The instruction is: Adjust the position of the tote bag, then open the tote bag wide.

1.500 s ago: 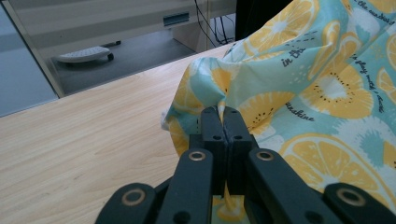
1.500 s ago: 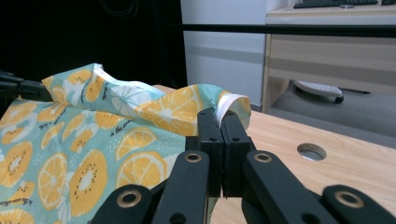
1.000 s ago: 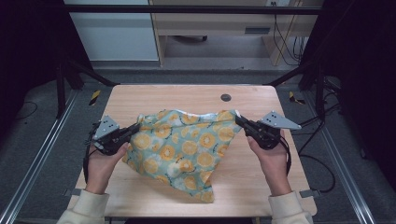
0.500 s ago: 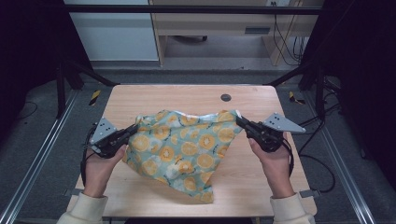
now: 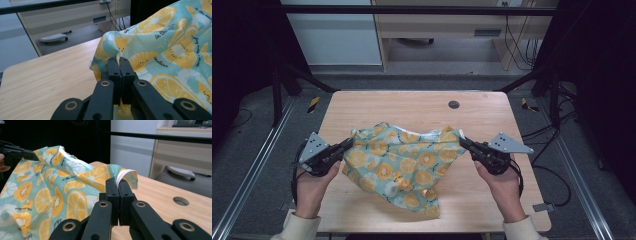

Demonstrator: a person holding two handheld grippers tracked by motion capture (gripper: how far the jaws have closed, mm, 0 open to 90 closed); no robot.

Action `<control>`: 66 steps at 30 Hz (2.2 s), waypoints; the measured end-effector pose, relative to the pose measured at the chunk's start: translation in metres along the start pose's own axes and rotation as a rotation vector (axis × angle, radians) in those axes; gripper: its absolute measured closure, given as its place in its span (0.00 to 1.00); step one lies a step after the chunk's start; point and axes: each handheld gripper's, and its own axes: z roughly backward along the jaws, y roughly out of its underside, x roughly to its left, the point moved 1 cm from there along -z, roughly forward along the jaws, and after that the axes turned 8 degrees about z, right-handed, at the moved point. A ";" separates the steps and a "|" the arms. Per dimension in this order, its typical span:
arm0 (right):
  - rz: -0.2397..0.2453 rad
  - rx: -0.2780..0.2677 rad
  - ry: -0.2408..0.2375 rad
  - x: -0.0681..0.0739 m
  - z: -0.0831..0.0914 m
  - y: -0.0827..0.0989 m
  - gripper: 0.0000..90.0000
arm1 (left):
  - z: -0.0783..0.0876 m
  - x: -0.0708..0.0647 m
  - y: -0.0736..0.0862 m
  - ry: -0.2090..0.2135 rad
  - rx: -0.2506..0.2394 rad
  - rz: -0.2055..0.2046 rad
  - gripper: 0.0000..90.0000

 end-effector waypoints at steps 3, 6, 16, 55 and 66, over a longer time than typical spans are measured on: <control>0.000 0.013 -0.011 0.004 0.001 0.005 1.00 | 0.003 0.000 0.004 0.004 0.003 0.001 1.00; -0.004 0.016 -0.015 0.006 0.001 0.008 1.00 | 0.006 -0.001 0.008 0.012 0.006 -0.003 1.00; -0.032 0.023 -0.016 0.011 0.013 0.022 1.00 | 0.011 -0.009 0.013 0.040 0.001 -0.008 1.00; 0.011 0.057 -0.051 0.026 0.029 0.034 0.99 | 0.039 -0.020 0.037 0.131 -0.015 0.033 1.00; 0.016 0.079 -0.076 0.030 0.032 0.041 0.99 | 0.043 -0.022 0.047 0.141 0.007 0.062 1.00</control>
